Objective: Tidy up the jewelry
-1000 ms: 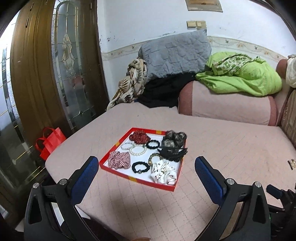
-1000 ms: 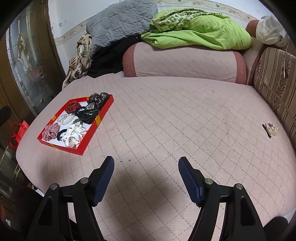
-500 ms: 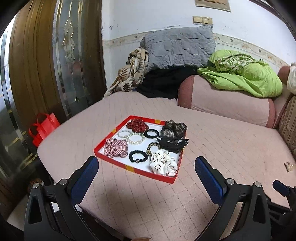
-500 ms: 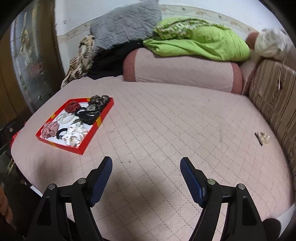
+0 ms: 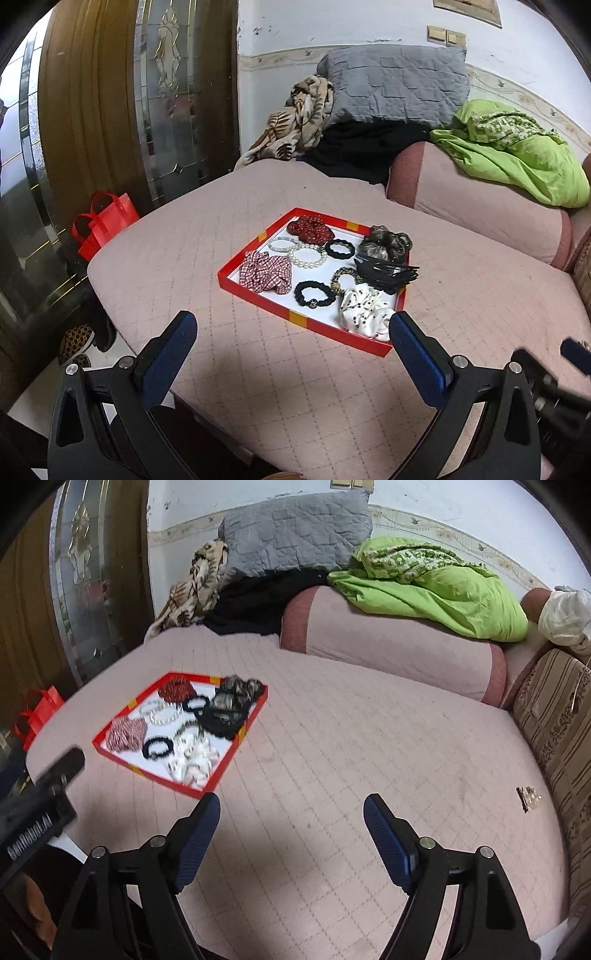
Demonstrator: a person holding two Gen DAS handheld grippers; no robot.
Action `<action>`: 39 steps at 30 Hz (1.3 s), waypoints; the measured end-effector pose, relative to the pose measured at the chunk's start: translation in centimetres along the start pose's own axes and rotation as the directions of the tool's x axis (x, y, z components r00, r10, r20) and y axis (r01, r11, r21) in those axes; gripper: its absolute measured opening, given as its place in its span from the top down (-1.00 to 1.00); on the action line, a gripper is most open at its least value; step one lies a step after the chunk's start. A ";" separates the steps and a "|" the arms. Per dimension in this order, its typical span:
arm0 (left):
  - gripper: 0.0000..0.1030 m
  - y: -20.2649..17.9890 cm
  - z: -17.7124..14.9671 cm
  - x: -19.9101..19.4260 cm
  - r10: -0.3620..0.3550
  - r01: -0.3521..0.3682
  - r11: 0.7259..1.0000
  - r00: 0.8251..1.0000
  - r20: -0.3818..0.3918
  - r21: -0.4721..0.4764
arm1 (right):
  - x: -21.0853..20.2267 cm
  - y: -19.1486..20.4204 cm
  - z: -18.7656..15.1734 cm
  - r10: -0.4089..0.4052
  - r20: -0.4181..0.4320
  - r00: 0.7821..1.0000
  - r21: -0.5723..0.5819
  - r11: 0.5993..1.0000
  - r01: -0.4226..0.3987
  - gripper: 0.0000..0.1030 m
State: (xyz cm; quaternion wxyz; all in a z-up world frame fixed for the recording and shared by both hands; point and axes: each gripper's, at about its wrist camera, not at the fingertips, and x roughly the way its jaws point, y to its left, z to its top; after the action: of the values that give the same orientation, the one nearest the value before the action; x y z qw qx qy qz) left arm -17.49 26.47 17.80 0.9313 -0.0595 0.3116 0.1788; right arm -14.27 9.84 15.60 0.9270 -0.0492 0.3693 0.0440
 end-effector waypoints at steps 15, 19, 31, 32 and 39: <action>-1.00 -2.0 -0.9 1.8 -0.015 0.020 0.998 0.996 -0.090 0.054 | 1.1 -1.1 -1.1 -0.024 -0.047 0.999 0.033 0.999 0.026 -0.64; -1.00 -2.4 -1.0 2.0 -0.012 0.018 0.998 0.995 -0.095 0.064 | 1.1 -1.1 -1.4 -0.023 -0.048 0.999 0.028 0.999 0.024 -0.64; -1.00 -3.3 -1.5 2.6 -0.037 0.048 0.996 0.989 -0.140 0.076 | 1.6 -1.8 -1.5 -0.027 -0.060 0.998 0.051 0.998 0.030 -0.65; -1.00 -3.4 -1.6 2.7 -0.038 0.049 0.996 0.989 -0.143 0.075 | 1.7 -1.8 -1.5 -0.028 -0.060 0.998 0.050 0.998 0.031 -0.65; -1.00 -3.1 -1.6 3.0 -0.031 0.042 0.997 0.987 -0.157 0.067 | 1.7 -1.9 -1.5 -0.027 -0.061 0.998 0.050 0.998 0.030 -0.66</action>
State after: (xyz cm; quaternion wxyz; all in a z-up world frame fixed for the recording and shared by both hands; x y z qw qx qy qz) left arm -15.00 24.09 14.76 0.9087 -0.0463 0.3885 0.1457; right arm -13.89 7.88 13.46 0.9170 -0.0323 0.3972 0.0198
